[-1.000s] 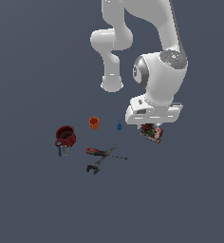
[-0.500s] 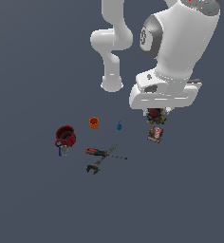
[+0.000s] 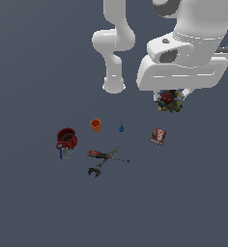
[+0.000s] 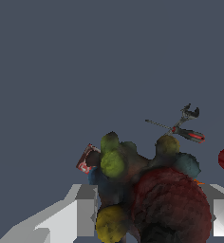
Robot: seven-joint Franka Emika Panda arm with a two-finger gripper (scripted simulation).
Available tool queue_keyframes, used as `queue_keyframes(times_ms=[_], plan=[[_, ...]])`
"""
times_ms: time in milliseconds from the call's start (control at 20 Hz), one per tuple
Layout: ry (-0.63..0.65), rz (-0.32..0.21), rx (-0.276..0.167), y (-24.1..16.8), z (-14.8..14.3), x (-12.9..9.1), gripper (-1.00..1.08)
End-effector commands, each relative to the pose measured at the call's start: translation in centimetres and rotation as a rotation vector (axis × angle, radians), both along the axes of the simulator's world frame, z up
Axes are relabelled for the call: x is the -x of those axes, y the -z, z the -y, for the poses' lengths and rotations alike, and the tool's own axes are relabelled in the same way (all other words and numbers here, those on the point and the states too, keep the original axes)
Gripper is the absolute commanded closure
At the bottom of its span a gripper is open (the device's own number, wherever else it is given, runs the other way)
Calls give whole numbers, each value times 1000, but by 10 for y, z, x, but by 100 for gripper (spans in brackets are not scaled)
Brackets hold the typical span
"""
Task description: Pick up a designated object from a clutter of objects.
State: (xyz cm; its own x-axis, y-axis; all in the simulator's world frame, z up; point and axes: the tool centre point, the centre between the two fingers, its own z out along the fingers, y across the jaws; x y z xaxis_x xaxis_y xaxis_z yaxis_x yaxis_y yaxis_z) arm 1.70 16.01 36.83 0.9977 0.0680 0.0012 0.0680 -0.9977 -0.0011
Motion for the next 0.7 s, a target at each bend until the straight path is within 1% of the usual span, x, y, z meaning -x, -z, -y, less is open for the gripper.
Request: queue_keyframes(times_ms=[0, 300, 650], plan=[[0, 0, 0, -17, -1, -3, 108], [1, -1, 1, -41, -2, -8, 108], [1, -1, 1, -49, -2, -11, 108]])
